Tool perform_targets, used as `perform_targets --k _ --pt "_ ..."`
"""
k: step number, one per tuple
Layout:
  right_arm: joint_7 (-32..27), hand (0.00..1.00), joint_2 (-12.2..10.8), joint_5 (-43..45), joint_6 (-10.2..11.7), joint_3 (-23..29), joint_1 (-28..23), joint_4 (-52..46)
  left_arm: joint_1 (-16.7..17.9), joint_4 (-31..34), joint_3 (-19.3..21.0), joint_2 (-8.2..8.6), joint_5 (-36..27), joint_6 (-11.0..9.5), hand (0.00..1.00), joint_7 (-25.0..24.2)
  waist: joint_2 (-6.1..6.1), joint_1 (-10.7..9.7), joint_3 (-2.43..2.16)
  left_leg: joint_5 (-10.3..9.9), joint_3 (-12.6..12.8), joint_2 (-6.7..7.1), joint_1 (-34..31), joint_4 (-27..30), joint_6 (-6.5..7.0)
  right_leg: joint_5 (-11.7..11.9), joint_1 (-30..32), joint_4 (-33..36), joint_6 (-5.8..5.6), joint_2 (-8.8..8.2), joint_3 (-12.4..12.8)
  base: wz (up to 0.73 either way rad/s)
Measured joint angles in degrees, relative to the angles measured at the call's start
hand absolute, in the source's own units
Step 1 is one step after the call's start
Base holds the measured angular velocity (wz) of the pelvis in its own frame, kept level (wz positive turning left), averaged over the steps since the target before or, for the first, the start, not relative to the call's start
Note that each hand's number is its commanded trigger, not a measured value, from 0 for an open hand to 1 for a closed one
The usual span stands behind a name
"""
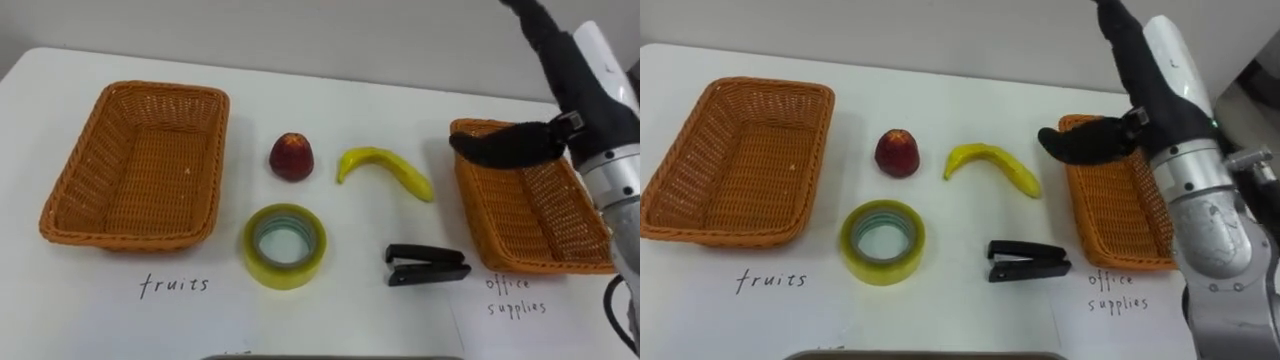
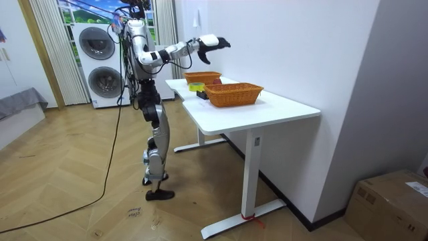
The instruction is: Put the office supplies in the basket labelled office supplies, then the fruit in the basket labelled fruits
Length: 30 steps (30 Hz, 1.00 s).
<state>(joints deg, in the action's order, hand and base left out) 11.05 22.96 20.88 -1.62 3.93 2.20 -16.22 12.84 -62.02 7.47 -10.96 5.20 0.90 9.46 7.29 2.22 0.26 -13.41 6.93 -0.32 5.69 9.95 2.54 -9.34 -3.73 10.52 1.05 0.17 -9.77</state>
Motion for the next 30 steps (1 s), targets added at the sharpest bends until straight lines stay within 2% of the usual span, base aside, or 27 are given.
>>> perform_targets --k 1,6,12,14,21,23,30 --pt "1.7 0.0 0.0 1.4 -0.9 -0.9 -0.2 0.1 0.0 -0.2 0.0 0.0 0.0 0.1 0.0 -0.1 -0.06 0.1 0.0 0.0 0.0 0.0 0.0 0.0 0.0 0.0 0.0 0.0 0.0 0.0 0.0 0.0" --pt "6.7 0.0 0.0 5.6 -2.3 -1.0 -1.3 0.1 0.0 -0.3 0.9 0.0 0.1 0.6 0.0 -1.4 -0.76 1.2 -0.39 0.0 0.0 0.01 0.0 -0.1 0.0 0.0 0.0 0.0 0.0 -0.02 -0.4 0.0" --pt "11.9 0.0 0.0 6.8 -4.3 -1.0 -1.2 0.6 -0.1 -0.3 2.7 0.01 0.1 1.4 0.0 -1.7 -0.94 2.0 -0.38 0.0 -0.3 0.03 0.0 0.3 0.01 0.0 -0.2 0.1 0.0 -0.09 -0.6 0.02" --pt "14.1 0.0 0.0 7.8 -5.4 -1.1 -1.2 0.6 -0.1 -0.3 2.7 0.0 0.1 1.6 0.0 -1.6 -0.87 2.6 -0.28 0.0 -0.5 0.09 -0.1 0.3 0.01 0.0 -0.3 0.1 0.01 -0.14 -0.7 0.02" --pt "20.2 0.0 0.0 8.9 -6.8 -3.2 -1.2 1.9 -0.4 -0.3 2.5 -0.33 0.1 1.6 0.0 -1.2 0.2 3.0 0.26 0.0 -1.5 0.2 -0.8 0.9 0.0 0.0 -0.2 0.1 0.04 -0.28 -1.5 0.07" --pt "21.9 0.0 0.0 9.0 -7.1 -3.2 -1.2 1.9 -0.5 -0.3 2.5 -0.65 0.1 1.6 0.0 -1.2 0.56 3.1 0.26 0.0 -1.6 0.2 -1.0 0.9 0.02 0.0 -0.1 0.1 0.05 -0.29 -1.6 0.04" --pt "25.6 0.0 -0.2 9.2 -7.3 -3.2 -1.2 2.3 -1.0 0.2 2.5 -1.18 0.1 1.6 0.0 -1.2 0.55 3.6 0.27 0.0 -1.7 0.14 -1.1 0.8 0.02 0.0 -0.1 0.1 0.05 -0.25 -1.6 0.01"
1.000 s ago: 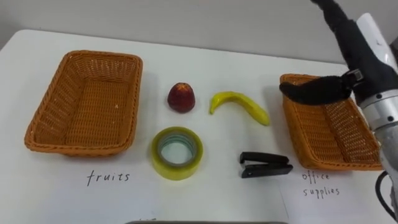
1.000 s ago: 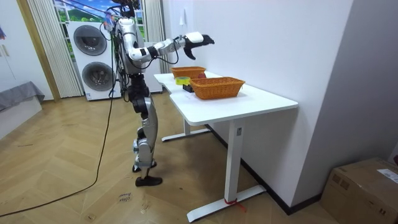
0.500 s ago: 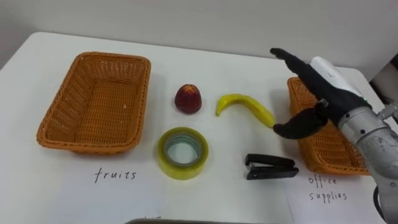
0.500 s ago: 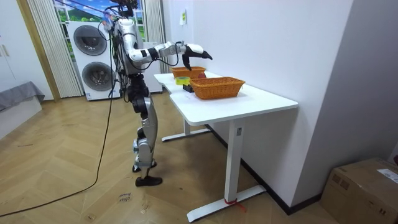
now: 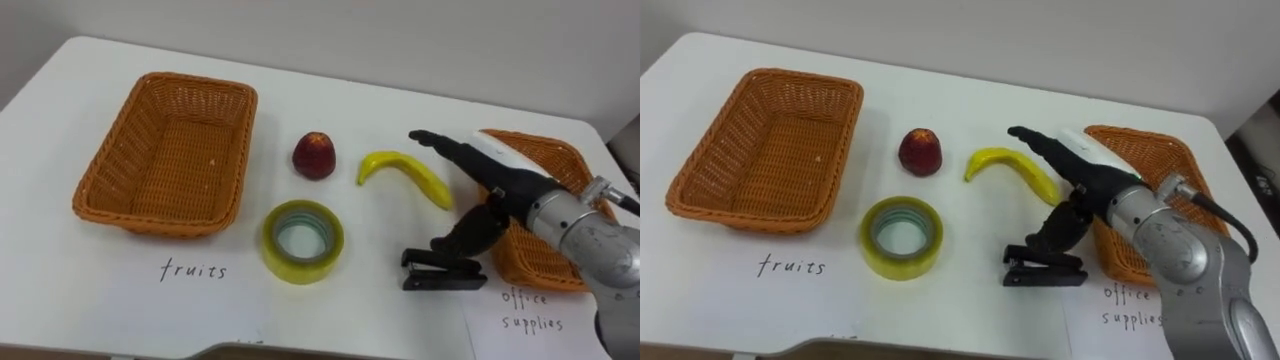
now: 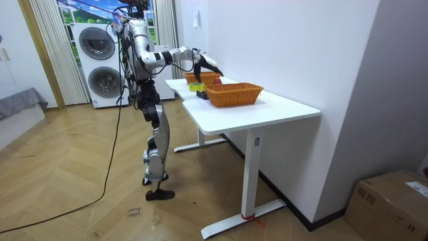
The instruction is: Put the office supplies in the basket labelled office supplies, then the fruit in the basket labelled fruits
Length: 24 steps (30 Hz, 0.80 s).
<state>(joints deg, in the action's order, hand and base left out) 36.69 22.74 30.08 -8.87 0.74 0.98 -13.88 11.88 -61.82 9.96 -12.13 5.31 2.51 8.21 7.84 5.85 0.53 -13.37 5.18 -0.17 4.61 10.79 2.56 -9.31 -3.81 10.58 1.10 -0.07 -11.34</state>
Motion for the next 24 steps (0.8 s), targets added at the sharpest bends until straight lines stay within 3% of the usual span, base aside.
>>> perform_targets --k 18,24 --pt "6.7 0.0 -0.7 1.9 -1.3 -0.2 0.0 0.2 -1.1 0.1 -0.1 -0.12 0.0 0.0 0.0 0.1 0.05 0.9 -0.1 0.0 0.0 0.0 0.0 0.0 0.0 0.0 0.0 0.0 0.01 0.01 0.0 0.0" --pt "9.2 0.0 -0.8 2.6 -3.0 -2.0 -1.1 1.9 -1.1 0.0 -0.2 -0.11 0.0 0.1 0.0 0.0 0.37 0.9 -0.33 0.0 0.0 0.03 0.1 0.0 0.0 0.0 -0.1 0.0 0.02 0.02 0.2 0.0"
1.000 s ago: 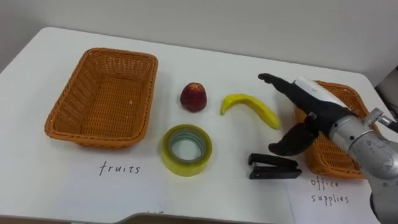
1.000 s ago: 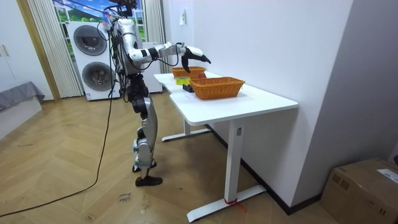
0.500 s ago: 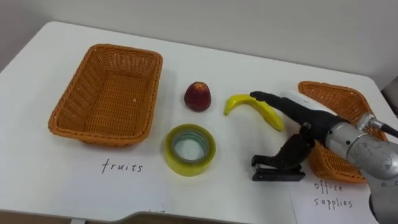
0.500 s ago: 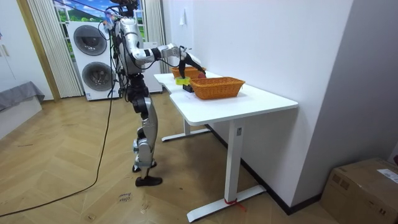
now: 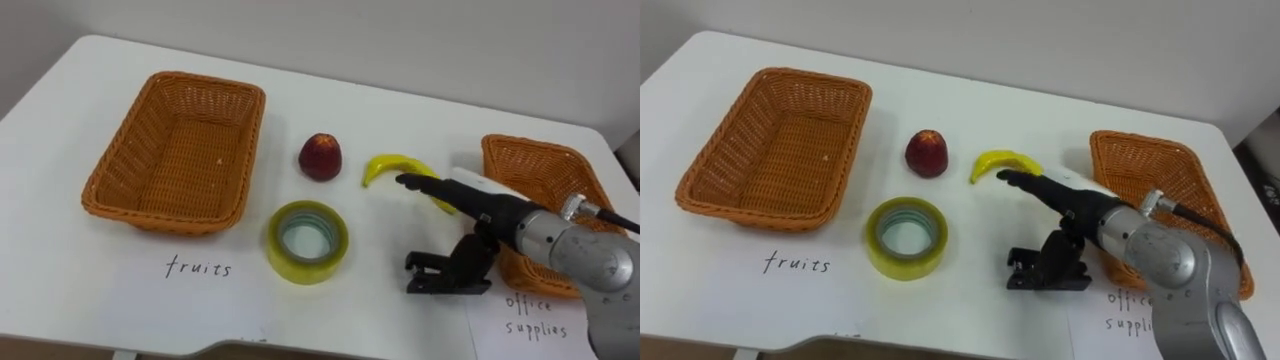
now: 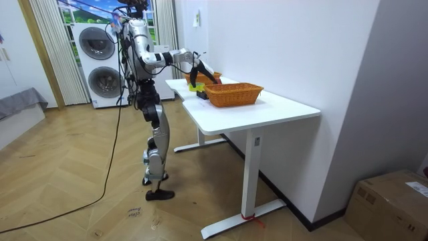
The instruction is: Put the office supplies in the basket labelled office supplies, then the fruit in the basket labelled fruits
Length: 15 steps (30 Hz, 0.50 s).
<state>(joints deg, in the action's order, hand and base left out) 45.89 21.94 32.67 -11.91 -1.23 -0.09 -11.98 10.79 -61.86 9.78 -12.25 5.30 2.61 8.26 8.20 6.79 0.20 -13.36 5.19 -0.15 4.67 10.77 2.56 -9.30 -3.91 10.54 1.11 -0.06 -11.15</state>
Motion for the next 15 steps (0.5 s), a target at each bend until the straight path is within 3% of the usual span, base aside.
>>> perform_targets --k 15 --pt "4.1 0.0 0.0 3.6 -0.7 -0.4 -1.0 2.1 -0.1 0.2 -0.8 -0.06 -0.1 0.0 0.0 0.0 0.47 0.3 -0.11 0.0 0.0 -0.04 -0.1 -0.1 -0.03 0.0 0.2 0.0 0.0 0.1 0.2 0.0"
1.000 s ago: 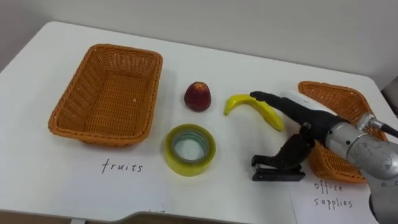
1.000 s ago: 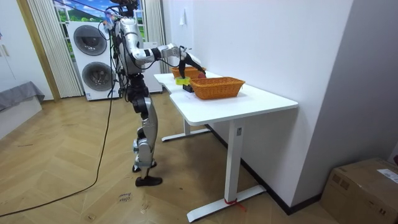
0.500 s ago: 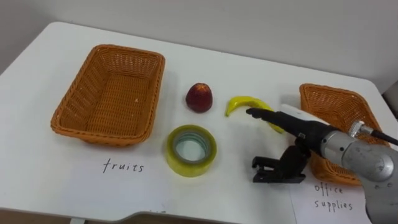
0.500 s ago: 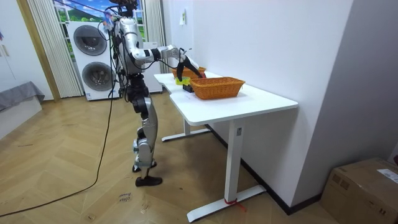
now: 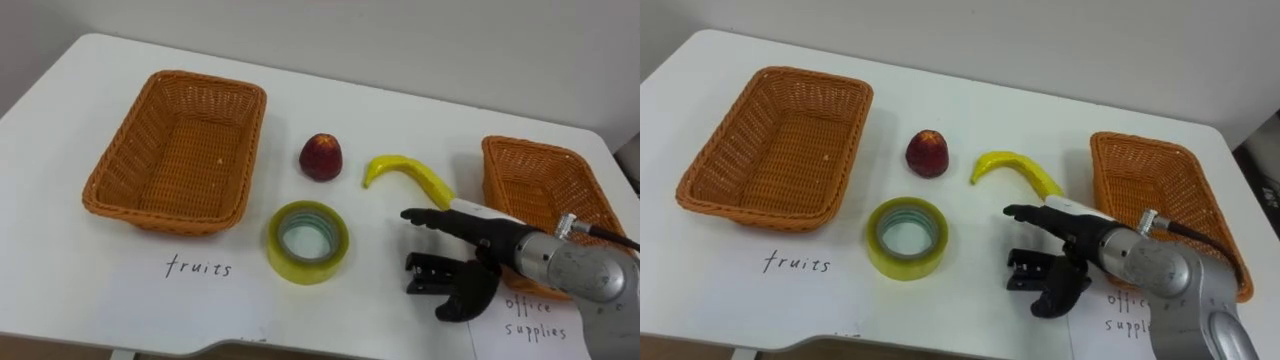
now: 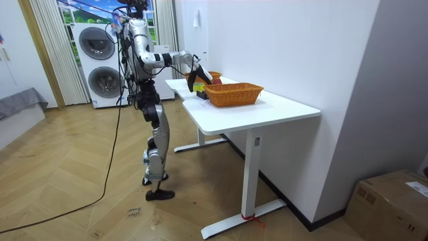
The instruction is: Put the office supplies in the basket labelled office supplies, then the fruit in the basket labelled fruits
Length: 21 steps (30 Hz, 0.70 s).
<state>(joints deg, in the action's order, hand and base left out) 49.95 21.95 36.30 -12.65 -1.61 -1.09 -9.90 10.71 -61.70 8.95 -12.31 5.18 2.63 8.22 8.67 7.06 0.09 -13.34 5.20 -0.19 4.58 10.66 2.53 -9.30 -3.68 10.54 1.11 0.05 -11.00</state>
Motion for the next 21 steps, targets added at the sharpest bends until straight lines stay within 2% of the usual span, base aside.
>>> perform_targets --k 6,15,21 --pt "0.2 0.0 0.0 0.3 -1.1 -1.0 0.0 0.0 -0.1 0.0 -0.9 -0.01 0.0 0.0 0.0 0.0 0.27 0.0 0.06 0.0 0.0 0.0 0.0 0.0 0.0 0.0 0.0 0.0 0.0 0.0 0.0 0.0" --pt "-0.4 0.0 0.0 3.2 -1.2 -1.8 0.0 0.4 0.0 1.1 -2.1 -0.24 0.0 0.0 0.0 -0.3 0.45 0.0 0.09 0.0 0.0 0.02 0.1 0.1 0.0 0.0 -0.1 0.0 0.0 -0.03 -0.2 0.0" --pt "-4.1 0.0 -0.1 8.6 -1.5 -2.4 -0.3 0.4 -0.9 2.3 -2.5 0.03 0.0 0.8 0.0 0.1 -0.11 -0.3 0.42 0.0 0.3 0.01 0.1 0.0 0.0 0.0 0.0 0.0 0.03 -0.04 0.0 -0.02"
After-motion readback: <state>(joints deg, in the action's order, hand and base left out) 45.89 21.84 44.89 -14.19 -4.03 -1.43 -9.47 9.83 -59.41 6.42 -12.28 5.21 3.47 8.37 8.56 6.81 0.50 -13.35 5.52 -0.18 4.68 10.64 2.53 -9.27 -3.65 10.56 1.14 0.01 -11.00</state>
